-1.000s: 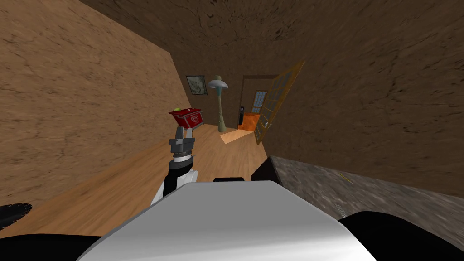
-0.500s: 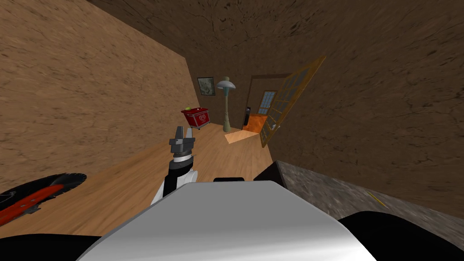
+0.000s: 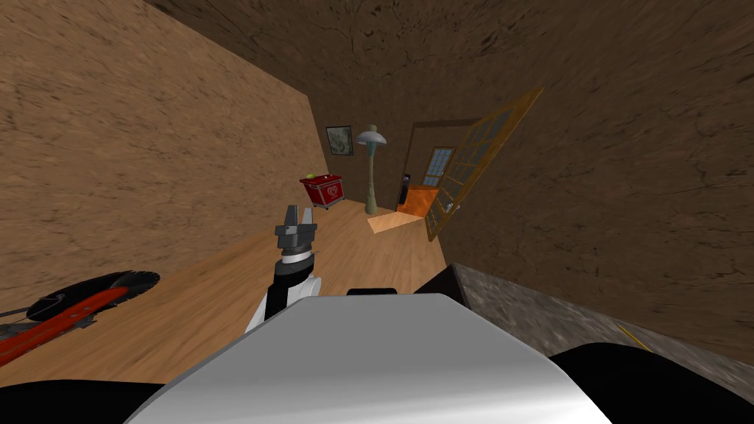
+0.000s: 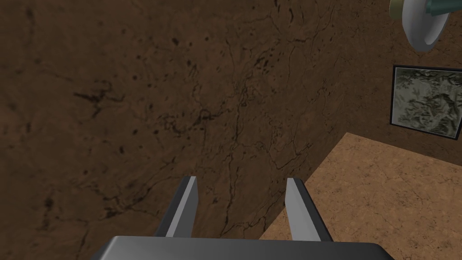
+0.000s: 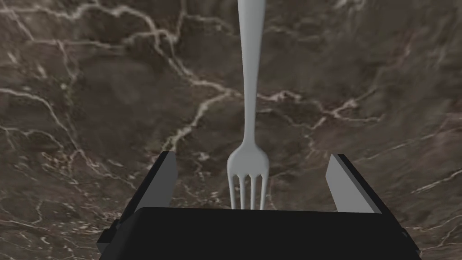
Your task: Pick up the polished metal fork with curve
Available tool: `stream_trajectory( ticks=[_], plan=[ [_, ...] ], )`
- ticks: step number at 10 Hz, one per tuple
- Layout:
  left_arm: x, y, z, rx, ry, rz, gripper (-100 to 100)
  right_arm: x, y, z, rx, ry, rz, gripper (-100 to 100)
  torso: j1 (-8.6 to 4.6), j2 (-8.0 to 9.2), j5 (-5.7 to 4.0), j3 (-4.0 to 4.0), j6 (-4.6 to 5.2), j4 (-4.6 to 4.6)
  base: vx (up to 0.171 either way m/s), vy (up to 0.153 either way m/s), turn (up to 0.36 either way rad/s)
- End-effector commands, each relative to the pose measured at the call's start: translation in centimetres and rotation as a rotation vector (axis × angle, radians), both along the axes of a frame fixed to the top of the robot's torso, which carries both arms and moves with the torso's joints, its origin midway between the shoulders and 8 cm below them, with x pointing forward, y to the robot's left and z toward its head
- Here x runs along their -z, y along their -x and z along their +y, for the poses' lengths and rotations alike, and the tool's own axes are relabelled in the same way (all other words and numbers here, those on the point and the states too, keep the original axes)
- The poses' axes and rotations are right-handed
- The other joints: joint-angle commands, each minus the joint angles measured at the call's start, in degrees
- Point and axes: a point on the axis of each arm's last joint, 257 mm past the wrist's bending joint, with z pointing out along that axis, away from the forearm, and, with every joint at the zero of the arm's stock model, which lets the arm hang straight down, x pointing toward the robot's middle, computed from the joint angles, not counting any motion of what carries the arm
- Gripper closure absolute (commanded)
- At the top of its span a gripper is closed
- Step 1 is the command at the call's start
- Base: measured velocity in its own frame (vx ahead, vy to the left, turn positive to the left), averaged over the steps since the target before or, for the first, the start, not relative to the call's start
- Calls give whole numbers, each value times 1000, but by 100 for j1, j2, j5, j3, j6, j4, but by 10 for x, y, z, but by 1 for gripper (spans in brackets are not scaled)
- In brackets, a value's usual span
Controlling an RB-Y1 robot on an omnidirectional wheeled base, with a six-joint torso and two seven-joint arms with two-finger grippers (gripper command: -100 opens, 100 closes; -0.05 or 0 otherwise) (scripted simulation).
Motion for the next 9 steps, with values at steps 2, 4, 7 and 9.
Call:
stream_trajectory(
  ticks=[2,4,7,9],
  plan=[
    [0,0,0,0,0,0,0,11,4,5,1,3,-2,-100,1,1,1,0,0,0,0,0,0],
    [0,0,0,0,0,0,0,10,3,4,0,3,-2,100,2,0,3,0,0,0,0,0,0],
    [0,0,0,0,0,0,0,9,3,3,-1,5,-1,100,-18,0,-19,1,-2,2,0,0,0],
    [0,0,0,0,0,0,0,9,3,3,-1,5,-1,0,-24,1,-21,2,-1,3,0,0,0]
  ],
)
